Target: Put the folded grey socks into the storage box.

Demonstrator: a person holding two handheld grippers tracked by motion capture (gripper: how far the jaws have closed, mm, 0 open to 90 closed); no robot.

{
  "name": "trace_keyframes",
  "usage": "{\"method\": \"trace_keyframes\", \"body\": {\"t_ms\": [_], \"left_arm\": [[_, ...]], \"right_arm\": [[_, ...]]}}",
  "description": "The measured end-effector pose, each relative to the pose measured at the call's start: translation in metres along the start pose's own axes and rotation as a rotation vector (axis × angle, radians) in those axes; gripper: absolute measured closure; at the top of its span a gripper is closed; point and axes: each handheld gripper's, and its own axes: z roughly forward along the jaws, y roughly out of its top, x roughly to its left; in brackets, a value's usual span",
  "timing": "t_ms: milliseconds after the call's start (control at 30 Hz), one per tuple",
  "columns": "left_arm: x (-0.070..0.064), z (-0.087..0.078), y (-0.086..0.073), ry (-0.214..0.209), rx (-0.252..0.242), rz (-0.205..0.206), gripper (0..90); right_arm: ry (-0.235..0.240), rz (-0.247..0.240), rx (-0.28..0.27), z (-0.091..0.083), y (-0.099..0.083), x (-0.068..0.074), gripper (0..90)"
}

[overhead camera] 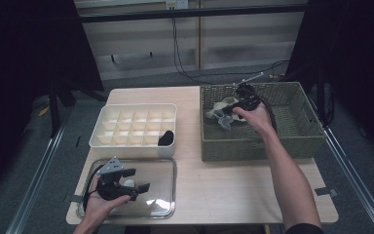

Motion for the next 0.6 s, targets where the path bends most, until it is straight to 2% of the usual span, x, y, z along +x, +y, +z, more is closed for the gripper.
{"method": "trace_keyframes", "body": {"t_ms": [167, 600], "left_arm": [[0.000, -0.001, 0.000, -0.001, -0.006, 0.003, 14.9], [-0.001, -0.001, 0.000, -0.007, -0.009, 0.005, 14.8]], "right_arm": [[0.025, 0.014, -0.064, -0.016, -0.001, 0.001, 87.7], [0.071, 0.043, -0.163, -0.042, -0.009, 0.000, 87.7]]}}
